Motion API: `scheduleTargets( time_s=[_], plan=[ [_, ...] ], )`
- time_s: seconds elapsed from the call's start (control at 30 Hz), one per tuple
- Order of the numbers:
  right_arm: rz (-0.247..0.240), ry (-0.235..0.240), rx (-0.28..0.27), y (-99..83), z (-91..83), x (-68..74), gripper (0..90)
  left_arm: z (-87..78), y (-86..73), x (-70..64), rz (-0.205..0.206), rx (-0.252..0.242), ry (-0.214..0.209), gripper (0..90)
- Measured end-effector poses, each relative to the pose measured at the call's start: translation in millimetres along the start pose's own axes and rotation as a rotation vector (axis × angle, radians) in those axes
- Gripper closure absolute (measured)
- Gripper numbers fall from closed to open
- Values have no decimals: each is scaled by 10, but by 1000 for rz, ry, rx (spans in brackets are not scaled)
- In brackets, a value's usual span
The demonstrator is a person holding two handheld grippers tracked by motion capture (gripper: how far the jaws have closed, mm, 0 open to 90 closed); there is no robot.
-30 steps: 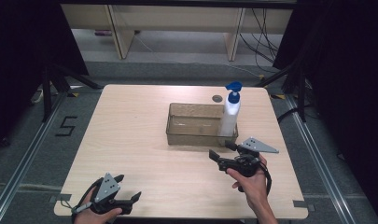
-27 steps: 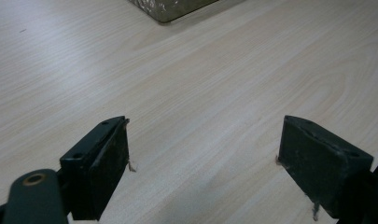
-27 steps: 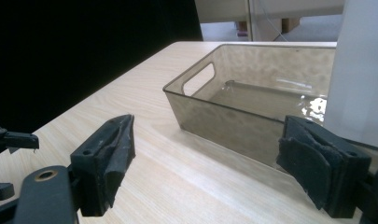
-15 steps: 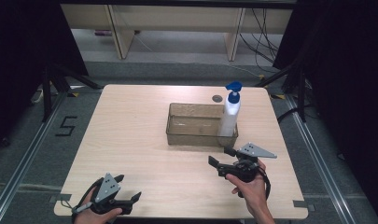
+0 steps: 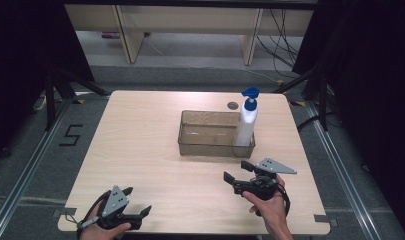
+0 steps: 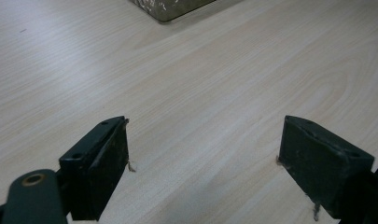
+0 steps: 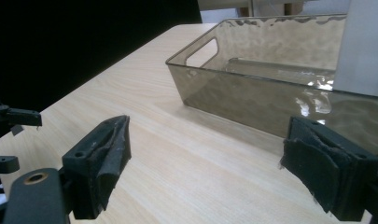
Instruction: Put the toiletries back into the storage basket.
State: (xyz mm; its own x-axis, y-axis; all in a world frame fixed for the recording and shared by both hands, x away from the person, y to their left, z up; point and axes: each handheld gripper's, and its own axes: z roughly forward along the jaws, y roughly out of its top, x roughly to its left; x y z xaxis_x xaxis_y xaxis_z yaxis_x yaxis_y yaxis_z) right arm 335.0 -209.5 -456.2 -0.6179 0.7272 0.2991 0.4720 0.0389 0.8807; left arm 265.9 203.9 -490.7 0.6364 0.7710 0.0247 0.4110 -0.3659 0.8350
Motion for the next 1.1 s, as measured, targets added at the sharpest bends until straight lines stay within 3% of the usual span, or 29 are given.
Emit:
scheduleTargets(
  time_s=[0.1,0.13,0.17,0.23,0.27,0.3,0.33,0.37,0.4,0.43,0.5,0.67,0.7,0.83,1.07,1.1],
  plan=[
    [-28,-4,12,-30,-2,0,155,-4,1,9,14,11,6,152],
    [13,0,12,-47,-3,32,155,-10,2,22,31,26,12,152],
    [-18,-4,9,-64,-2,18,155,-11,4,25,38,24,11,152],
    [-30,-19,10,-71,-3,17,155,-7,2,14,22,14,8,152],
    [19,-12,24,-89,-33,61,155,-10,3,23,35,20,13,152],
    [19,-12,24,-89,-33,61,155,-10,3,23,35,20,13,152],
    [-37,-6,4,-94,-19,25,155,-9,4,20,31,18,10,152],
    [-54,-15,8,-111,-35,30,155,-9,3,23,35,20,12,153],
    [-54,-15,8,-111,-35,30,155,-9,3,24,35,21,12,153],
    [-51,-18,13,-128,-54,43,155,0,-1,-1,0,-2,1,153],
    [-46,-16,11,-140,-55,47,155,-6,2,13,21,8,8,152],
    [-56,-36,23,-180,-94,46,156,-1,-3,-5,-10,-3,7,152],
    [-22,-17,19,-200,-108,71,156,0,-2,-4,-7,-2,5,152],
    [-57,-20,20,-212,-133,51,156,8,-6,-12,-9,-8,11,152],
    [-49,-17,21,-266,-168,76,156,-6,0,-1,3,6,7,152],
    [-30,-1,16,-279,-162,84,156,-5,-2,6,9,14,12,152]
  ],
)
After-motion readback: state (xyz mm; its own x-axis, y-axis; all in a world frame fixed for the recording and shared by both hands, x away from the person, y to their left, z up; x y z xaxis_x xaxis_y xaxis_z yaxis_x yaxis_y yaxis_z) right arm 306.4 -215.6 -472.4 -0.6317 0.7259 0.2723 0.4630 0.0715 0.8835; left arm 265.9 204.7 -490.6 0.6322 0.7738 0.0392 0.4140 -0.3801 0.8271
